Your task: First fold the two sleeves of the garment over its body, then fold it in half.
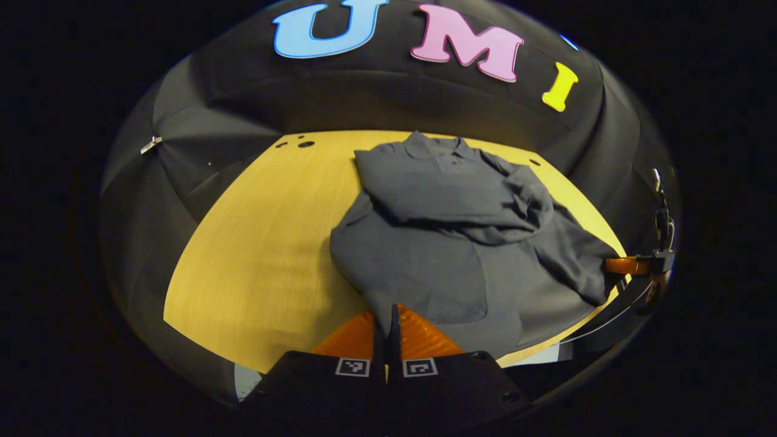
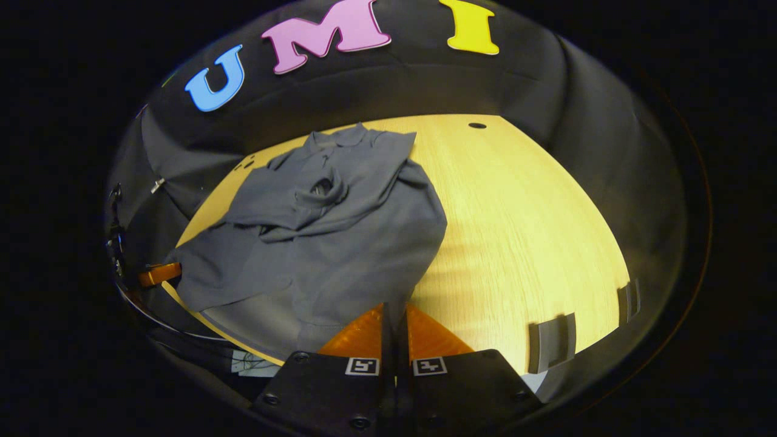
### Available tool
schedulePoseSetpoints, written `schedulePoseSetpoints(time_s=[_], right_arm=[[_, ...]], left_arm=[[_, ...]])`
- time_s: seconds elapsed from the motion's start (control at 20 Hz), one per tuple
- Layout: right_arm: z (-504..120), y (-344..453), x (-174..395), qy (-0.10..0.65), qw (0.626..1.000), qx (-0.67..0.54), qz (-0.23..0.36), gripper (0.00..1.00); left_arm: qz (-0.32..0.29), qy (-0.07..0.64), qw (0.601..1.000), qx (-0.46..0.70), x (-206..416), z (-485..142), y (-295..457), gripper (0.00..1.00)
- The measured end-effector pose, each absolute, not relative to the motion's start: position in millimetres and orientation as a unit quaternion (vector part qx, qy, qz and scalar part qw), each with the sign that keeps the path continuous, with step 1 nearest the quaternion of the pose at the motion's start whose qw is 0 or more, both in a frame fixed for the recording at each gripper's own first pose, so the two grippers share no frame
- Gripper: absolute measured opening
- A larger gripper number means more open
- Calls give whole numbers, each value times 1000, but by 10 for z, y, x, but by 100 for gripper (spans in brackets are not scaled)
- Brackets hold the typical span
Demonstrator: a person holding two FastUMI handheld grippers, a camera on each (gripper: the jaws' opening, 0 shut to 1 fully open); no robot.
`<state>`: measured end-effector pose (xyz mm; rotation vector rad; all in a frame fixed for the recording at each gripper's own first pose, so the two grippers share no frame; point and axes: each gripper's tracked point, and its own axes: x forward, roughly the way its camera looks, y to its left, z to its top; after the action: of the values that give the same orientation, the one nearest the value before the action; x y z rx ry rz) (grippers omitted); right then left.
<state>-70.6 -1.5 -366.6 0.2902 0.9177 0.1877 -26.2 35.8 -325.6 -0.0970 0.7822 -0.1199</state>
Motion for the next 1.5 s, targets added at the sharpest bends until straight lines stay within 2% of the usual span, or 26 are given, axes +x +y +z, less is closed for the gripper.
schedulePoseSetpoints(time_s=[0.2, 0.25, 0.35, 0.7, 1.05, 1.5], right_arm=[[-3259, -91, -309, 391, 903, 156, 85, 5], [-3163, -100, -202, 380, 907, 161, 84, 5], [-3005, -123, 16, 359, 915, 165, 84, 5], [-2737, -99, 808, 311, 932, 166, 88, 5], [-2780, -94, 1550, 284, 937, 184, 83, 5], [-3153, 25, 2516, 260, 948, 159, 87, 5]], left_arm=[[-55, 336, 939, -45, 73, -2826, 371, 6], [-56, 325, 943, -48, 167, -2713, 358, 2], [-57, 307, 949, -51, 381, -2552, 345, 6], [-52, 259, 964, -43, 1112, -2156, 411, 5], [-37, 230, 972, -38, 1888, -2073, 431, 5], [-15, 220, 975, -14, 2864, -2430, 410, 5]])
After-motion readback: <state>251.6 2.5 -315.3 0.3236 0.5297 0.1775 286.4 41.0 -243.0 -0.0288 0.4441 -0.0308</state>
